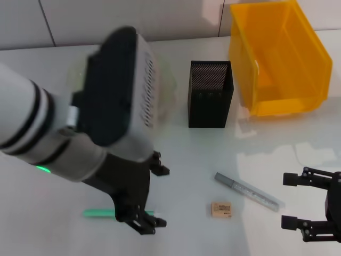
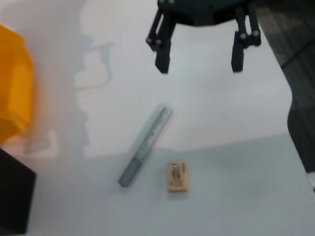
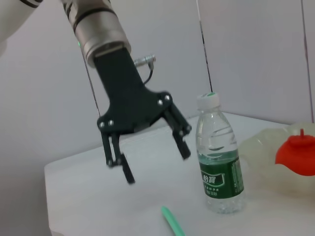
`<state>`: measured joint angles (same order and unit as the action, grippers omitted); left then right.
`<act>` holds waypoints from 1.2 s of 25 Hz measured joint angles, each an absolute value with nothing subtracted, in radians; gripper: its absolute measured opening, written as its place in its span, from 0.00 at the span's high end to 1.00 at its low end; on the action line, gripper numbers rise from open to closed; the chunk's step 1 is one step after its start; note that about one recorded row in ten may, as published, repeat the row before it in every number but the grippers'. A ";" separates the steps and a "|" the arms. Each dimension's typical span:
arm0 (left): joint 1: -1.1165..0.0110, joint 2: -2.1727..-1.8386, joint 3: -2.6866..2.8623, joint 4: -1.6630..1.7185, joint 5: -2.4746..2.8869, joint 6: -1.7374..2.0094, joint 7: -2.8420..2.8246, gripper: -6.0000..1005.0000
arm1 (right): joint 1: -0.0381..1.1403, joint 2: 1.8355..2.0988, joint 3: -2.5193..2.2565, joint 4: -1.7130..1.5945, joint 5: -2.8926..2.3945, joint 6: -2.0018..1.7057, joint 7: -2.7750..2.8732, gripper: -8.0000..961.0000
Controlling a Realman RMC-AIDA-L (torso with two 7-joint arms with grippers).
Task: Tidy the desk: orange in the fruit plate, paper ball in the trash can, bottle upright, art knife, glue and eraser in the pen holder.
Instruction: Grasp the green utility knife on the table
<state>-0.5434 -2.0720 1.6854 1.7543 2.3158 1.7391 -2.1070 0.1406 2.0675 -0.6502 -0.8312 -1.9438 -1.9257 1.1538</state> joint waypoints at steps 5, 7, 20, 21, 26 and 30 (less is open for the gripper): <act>-0.563 -2.074 1.790 1.695 2.436 1.700 -2.136 0.19 | 0.134 2.073 -0.650 -0.829 -1.945 -1.923 1.141 0.16; -0.565 -2.074 1.794 1.678 2.467 1.704 -2.136 0.19 | 0.134 2.074 -0.650 -0.825 -1.945 -1.923 1.140 0.16; -0.607 -2.074 1.795 1.518 2.551 1.715 -2.130 0.21 | 0.144 2.074 -0.650 -0.804 -1.945 -1.922 1.139 0.16; -0.611 -2.074 1.795 1.504 2.551 1.714 -2.129 0.21 | 0.144 2.074 -0.650 -0.803 -1.945 -1.922 1.139 0.16; -0.640 -2.074 1.794 1.441 2.550 1.705 -2.126 0.22 | 0.144 2.075 -0.650 -0.803 -1.946 -1.922 1.138 0.16; -0.644 -2.074 1.796 1.425 2.553 1.681 -2.126 0.22 | 0.144 2.075 -0.650 -0.803 -1.947 -1.922 1.137 0.16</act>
